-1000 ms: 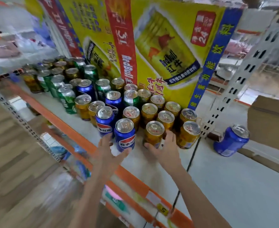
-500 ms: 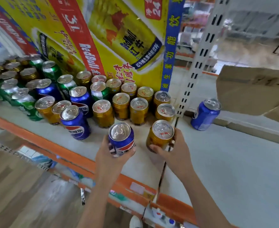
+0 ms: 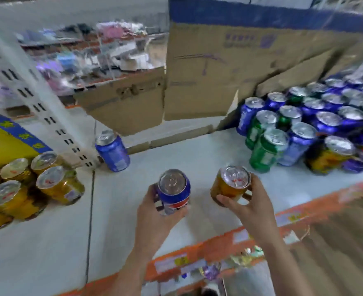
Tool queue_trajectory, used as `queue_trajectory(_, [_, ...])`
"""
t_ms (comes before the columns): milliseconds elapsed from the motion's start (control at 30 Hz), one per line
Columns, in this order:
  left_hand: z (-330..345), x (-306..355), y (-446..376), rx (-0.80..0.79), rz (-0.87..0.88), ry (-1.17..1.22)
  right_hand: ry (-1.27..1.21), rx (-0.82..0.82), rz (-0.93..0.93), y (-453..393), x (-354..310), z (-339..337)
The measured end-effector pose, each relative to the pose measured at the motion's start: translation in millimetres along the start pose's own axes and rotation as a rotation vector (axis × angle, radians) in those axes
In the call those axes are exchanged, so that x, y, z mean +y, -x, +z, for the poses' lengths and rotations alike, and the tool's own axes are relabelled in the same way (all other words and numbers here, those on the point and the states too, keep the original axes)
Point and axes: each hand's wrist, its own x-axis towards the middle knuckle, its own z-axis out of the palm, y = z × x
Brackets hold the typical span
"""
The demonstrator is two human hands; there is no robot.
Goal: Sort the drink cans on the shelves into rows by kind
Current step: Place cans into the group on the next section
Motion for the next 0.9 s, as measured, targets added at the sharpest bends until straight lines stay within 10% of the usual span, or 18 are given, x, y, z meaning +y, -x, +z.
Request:
queue_trajectory(333, [146,52,-6,-0.378,0.076,-0.088,0.082,0.32,0.035,-34,40,-134])
queue_trajectory(900, [194,60,-26,-0.466,0.194,-0.435,0.411,0.206,0.059,-57,58,-158])
